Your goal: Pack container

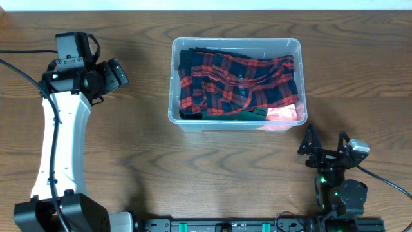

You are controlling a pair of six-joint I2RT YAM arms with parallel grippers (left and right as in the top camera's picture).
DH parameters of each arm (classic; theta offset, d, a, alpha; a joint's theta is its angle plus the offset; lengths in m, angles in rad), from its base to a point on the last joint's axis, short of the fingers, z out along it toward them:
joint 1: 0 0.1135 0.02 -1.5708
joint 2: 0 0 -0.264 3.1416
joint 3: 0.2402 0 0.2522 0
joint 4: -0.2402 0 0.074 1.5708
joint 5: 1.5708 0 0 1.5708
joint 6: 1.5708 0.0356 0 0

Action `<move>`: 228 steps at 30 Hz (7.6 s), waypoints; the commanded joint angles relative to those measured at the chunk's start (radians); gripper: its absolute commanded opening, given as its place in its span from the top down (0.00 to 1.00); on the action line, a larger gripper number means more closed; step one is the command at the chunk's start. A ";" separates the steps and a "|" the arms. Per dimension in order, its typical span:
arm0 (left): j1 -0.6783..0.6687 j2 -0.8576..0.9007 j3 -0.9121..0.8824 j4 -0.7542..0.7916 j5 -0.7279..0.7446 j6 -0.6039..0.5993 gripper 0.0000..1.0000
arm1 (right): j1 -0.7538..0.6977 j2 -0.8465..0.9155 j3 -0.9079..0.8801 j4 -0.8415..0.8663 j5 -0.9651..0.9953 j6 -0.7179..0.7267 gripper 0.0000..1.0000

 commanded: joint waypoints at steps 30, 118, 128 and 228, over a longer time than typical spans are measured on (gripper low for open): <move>0.003 -0.066 -0.023 -0.002 -0.015 -0.002 0.02 | -0.006 -0.006 -0.002 -0.004 0.007 0.009 0.01; 0.099 -1.534 -1.094 0.426 -0.013 -0.002 0.02 | -0.006 -0.006 -0.002 -0.004 0.007 0.009 0.01; 0.043 -1.534 -1.094 0.718 -0.012 -0.002 0.02 | -0.006 -0.006 -0.002 -0.004 0.006 0.009 0.01; -0.074 -1.534 -1.374 0.734 -0.012 -0.002 0.02 | -0.006 -0.006 -0.002 -0.004 0.007 0.009 0.01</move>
